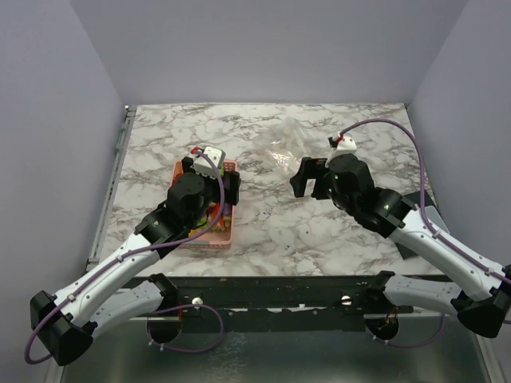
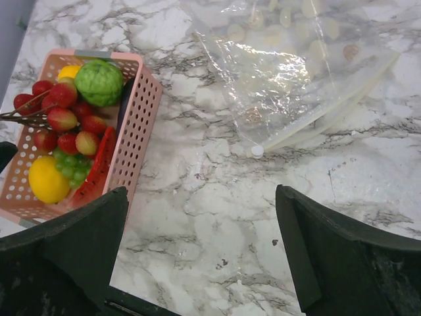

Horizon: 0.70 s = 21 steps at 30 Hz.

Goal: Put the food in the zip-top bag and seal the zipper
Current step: Pick up the zipper food storage bag at the center of the board.

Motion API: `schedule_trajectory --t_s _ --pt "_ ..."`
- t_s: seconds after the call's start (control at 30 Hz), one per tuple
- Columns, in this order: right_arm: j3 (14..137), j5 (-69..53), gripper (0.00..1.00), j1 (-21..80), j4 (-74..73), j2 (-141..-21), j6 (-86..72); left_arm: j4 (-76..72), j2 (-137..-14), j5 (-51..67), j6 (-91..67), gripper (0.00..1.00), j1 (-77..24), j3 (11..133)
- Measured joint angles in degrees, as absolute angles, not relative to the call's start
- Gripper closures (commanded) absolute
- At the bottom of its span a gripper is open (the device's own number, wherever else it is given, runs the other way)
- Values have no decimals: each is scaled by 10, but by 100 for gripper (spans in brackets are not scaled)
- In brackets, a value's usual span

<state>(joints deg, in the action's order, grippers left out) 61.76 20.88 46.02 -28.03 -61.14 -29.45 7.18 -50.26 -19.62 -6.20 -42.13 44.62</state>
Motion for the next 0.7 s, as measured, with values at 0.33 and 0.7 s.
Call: schedule_trajectory --t_s 0.33,0.7 --pt "607 248 0 460 -308 -606 -310 100 -512 -204 -68 1 -421 469" --pt "595 247 1 456 -334 -615 -311 152 -526 -217 -110 1 -421 505"
